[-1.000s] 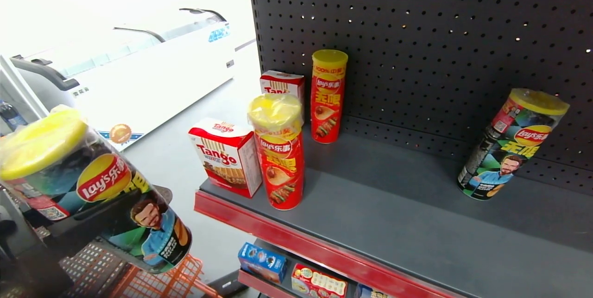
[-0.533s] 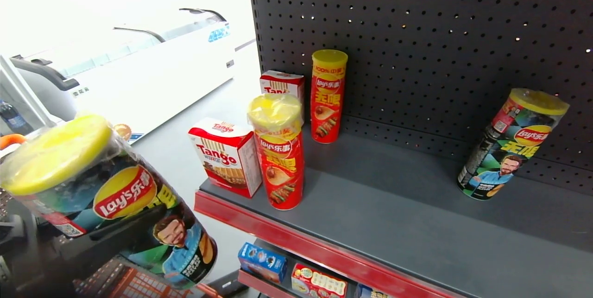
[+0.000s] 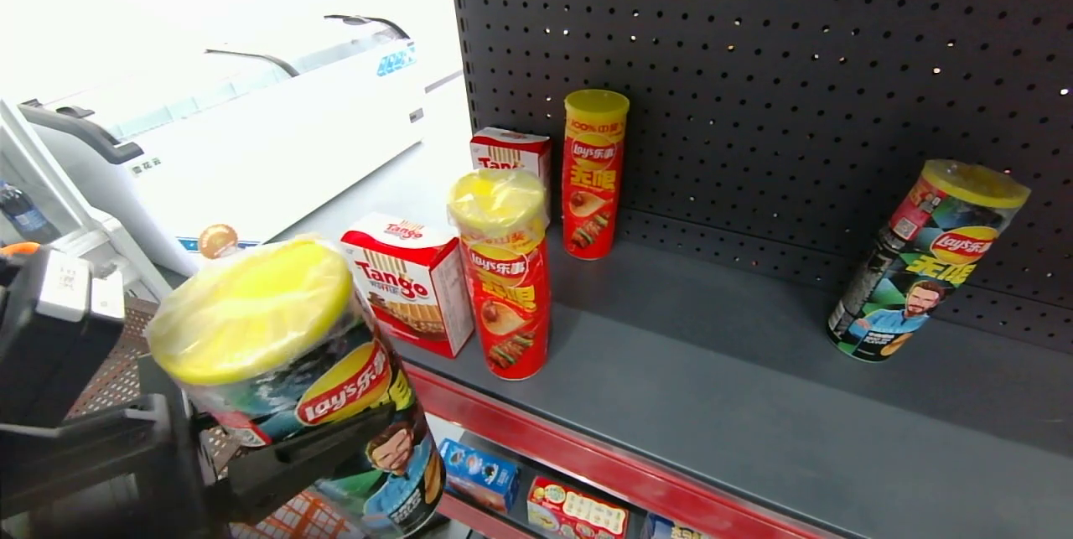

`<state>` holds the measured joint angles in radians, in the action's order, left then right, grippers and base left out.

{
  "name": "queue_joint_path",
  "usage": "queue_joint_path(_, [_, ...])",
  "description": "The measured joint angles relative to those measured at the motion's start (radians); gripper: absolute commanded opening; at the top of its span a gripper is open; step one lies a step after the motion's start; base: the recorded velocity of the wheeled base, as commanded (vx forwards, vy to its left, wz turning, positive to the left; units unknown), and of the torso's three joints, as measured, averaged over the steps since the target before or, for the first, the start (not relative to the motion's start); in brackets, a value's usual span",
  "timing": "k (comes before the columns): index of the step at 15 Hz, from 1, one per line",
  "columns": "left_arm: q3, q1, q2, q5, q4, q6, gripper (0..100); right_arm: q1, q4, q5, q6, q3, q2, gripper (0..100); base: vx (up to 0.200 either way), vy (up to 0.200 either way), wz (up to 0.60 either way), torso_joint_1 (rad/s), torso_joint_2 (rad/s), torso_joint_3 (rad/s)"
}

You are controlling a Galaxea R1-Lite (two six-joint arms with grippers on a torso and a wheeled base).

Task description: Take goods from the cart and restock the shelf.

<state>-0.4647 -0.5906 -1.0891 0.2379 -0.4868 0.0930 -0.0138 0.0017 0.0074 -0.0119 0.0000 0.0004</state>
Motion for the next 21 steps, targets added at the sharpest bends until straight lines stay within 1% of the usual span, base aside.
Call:
queue_joint_path(3, [-0.071, -0.017, -0.065, 0.002, -0.003, 0.006, 0, 0.0, 0.0, 0.0, 0.002, 0.0, 0.0, 100, 0.0, 0.0, 0.0, 0.0, 0.0, 0.0])
queue_joint_path(5, [-0.09, -0.046, -0.089, 0.003, -0.002, 0.007, 0, 0.0, 0.0, 0.0, 0.001, 0.0, 0.0, 100, 0.0, 0.0, 0.0, 0.0, 0.0, 0.0])
queue_joint_path(9, [-0.088, -0.105, -0.103, 0.007, -0.003, 0.004, 0, 0.0, 0.0, 0.0, 0.001, 0.0, 0.0, 100, 0.0, 0.0, 0.0, 0.0, 0.0, 0.0])
queue_joint_path(14, [-0.086, -0.116, -0.104, 0.007, -0.004, 0.004, 0, 0.0, 0.0, 0.0, 0.0, 0.0, 0.0, 100, 0.0, 0.0, 0.0, 0.0, 0.0, 0.0])
queue_joint_path(21, [-0.083, -0.115, -0.104, 0.006, -0.004, 0.002, 0, 0.0, 0.0, 0.0, 0.0, 0.0, 0.0, 100, 0.0, 0.0, -0.6, 0.003, 0.0, 0.002])
